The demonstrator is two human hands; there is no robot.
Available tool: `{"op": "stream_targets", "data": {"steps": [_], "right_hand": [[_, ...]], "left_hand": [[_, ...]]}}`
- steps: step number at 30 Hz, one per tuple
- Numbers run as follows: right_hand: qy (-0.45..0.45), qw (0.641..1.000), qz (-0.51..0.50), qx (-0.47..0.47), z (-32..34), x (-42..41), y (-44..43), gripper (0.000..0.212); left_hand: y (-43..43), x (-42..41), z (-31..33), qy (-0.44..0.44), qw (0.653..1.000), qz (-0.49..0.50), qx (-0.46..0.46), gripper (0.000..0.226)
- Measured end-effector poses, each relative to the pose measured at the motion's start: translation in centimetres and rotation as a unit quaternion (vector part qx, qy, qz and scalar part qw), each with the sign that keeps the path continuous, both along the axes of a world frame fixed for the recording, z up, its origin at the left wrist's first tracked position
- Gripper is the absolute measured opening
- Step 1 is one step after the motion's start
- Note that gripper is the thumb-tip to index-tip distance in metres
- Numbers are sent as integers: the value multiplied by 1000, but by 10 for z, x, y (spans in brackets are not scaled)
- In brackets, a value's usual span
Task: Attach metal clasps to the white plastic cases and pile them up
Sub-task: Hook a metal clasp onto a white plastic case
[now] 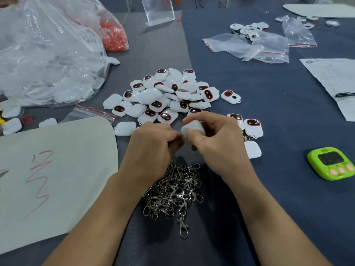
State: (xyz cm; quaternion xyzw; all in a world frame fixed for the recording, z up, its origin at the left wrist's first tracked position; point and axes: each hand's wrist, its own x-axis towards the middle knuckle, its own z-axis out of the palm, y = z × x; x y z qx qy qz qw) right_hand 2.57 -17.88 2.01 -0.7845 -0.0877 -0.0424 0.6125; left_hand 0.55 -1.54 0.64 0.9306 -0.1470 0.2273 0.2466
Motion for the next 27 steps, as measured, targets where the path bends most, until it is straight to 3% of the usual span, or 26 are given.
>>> {"op": "stream_targets", "data": {"steps": [2, 3, 5, 7, 11, 14, 17, 18, 20, 22, 24, 26, 27], "right_hand": [[48, 997, 1, 68, 2, 1, 0, 25], [106, 984, 6, 143, 4, 4, -1, 24], [218, 941, 23, 258, 10, 7, -4, 21], [282, 911, 37, 297, 11, 9, -6, 19], [308, 884, 70, 345, 11, 8, -8, 18], [297, 882, 78, 358, 12, 7, -8, 18], [272, 896, 69, 345, 13, 4, -6, 19], [249, 909, 61, 330, 13, 4, -6, 20], [168, 950, 35, 260, 13, 1, -4, 23], [44, 991, -6, 128, 9, -3, -2, 26], [-78, 996, -24, -23, 5, -7, 2, 25], [-104, 993, -23, -49, 3, -8, 5, 23], [-62, 998, -19, -2, 5, -7, 5, 22]], "left_hand": [[0, 0, 0, -1, 1000, 10, -26, 11], [0, 1, 0, 14, 996, 16, -88, 4], [-2, 3, -1, 60, 974, 33, -216, 15], [-4, 4, -2, 117, 949, 24, -292, 19], [-8, 5, 4, 163, 891, -21, -423, 20], [-9, 5, 8, 153, 875, -3, -460, 28], [-8, 3, 11, 161, 864, -21, -476, 18], [-7, 3, 10, 157, 870, -19, -467, 15], [-6, 3, 7, 133, 913, 3, -385, 10], [-5, 1, 5, 92, 961, 19, -260, 4], [-2, -1, 4, 25, 993, 3, -119, 9], [2, -1, 3, -42, 999, -18, -15, 12], [3, 0, 3, -69, 997, -16, 7, 13]]}}
